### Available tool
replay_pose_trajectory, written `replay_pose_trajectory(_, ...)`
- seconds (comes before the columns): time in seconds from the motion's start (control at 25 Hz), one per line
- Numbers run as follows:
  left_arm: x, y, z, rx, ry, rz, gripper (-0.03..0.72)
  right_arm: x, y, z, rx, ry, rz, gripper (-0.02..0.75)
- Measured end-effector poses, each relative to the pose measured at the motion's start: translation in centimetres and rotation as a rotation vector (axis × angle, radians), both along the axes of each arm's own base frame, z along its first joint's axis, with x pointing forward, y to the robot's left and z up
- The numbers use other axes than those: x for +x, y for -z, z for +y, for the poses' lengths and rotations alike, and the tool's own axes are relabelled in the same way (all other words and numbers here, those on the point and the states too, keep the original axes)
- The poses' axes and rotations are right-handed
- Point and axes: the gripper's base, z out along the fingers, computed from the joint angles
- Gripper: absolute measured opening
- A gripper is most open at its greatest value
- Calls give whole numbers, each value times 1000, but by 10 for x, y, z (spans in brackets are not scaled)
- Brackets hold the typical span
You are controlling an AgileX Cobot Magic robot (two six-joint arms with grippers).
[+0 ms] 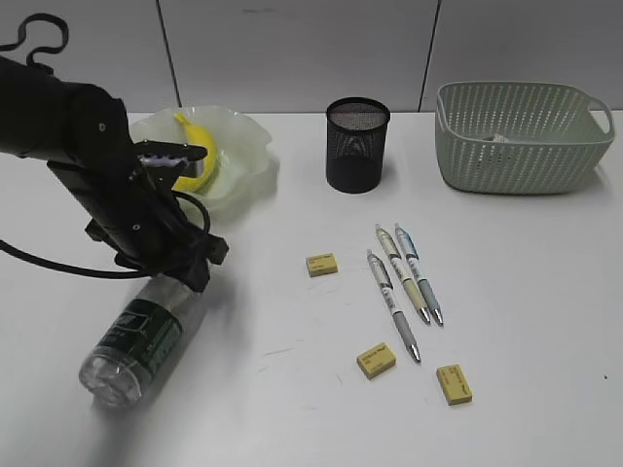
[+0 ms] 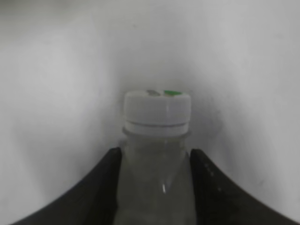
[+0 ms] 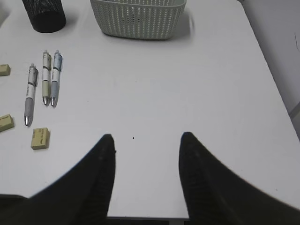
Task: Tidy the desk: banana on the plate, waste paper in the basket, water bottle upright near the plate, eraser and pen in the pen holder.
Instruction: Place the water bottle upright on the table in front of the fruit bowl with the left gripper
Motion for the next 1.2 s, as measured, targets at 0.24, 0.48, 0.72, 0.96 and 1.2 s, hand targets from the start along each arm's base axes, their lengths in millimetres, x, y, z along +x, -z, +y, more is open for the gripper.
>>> replay_pose_trajectory(0.24, -5, -45, 6, -90, -2, -254, 319, 0, 0, 0, 0, 1, -1, 363)
replay_pose_trajectory(0.48, -53, -88, 35, -283, -40, -764, 304, 0, 0, 0, 0, 1, -1, 363)
replay_pose_trajectory(0.72, -83, -44, 53, -309, -50, -898, 304, 0, 0, 0, 0, 1, -1, 363)
replay_pose_trajectory(0.96, -77, -26, 51, -329, -53, -980, 304, 0, 0, 0, 0, 1, -1, 363)
replay_pose_trajectory(1.2, -83, -21, 54, -337, -51, -1008, 304, 0, 0, 0, 0, 1, -1, 363)
